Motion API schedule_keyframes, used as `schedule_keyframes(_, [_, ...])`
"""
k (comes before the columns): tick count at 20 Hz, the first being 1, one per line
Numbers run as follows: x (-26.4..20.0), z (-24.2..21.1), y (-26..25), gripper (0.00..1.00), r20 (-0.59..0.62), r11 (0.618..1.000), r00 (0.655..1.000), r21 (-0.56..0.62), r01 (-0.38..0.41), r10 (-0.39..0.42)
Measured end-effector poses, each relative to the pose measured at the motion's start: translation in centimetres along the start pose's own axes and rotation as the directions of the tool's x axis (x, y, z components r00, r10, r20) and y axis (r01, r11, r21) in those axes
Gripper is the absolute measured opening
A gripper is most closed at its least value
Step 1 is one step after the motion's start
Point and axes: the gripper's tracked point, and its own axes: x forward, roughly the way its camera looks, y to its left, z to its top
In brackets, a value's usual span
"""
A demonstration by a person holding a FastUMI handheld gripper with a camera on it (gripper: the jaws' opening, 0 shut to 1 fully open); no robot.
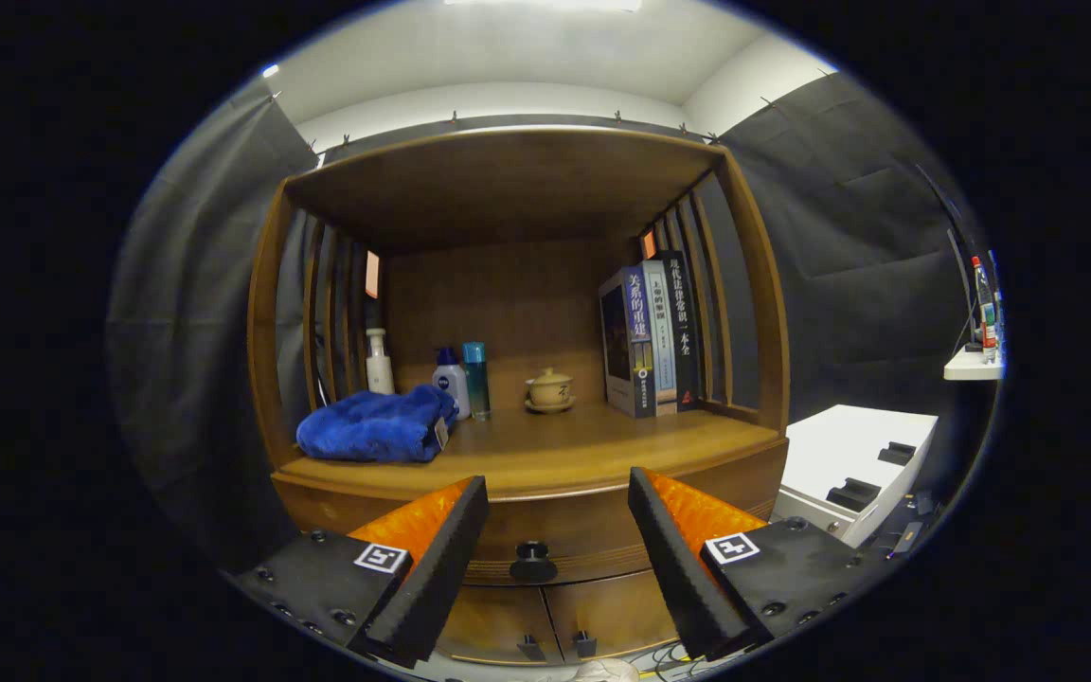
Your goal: Pull open the drawer, take out the items inside it, and place them on the countertop above the cabinet.
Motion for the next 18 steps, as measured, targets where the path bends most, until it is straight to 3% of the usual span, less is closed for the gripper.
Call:
schedule_keyframes(3, [1.4, -4.8, 0.3, 0.99, -0.075, 0.999, 0.997, -0.039, 0.014, -0.017])
schedule_keyframes(8, [4.0, -8.0, 1.3, 0.74, -0.125, 0.999, 0.992, 0.028, -0.031, 0.034])
schedule_keyframes(12, [5.5, -9.1, 0.9, 0.55, -0.152, 0.998, 0.988, 0.064, -0.011, 0.021])
schedule_keyframes(14, [5.8, -11.3, 0.9, 0.54, -0.250, 0.998, 0.968, 0.068, -0.012, 0.029])
schedule_keyframes(15, [6.1, -10.1, 1.0, 0.53, -0.200, 0.997, 0.979, 0.081, -0.013, 0.029])
schedule_keyframes(18, [6.2, -10.8, 0.6, 0.46, -0.207, 0.997, 0.978, 0.082, 0.000, 0.017])
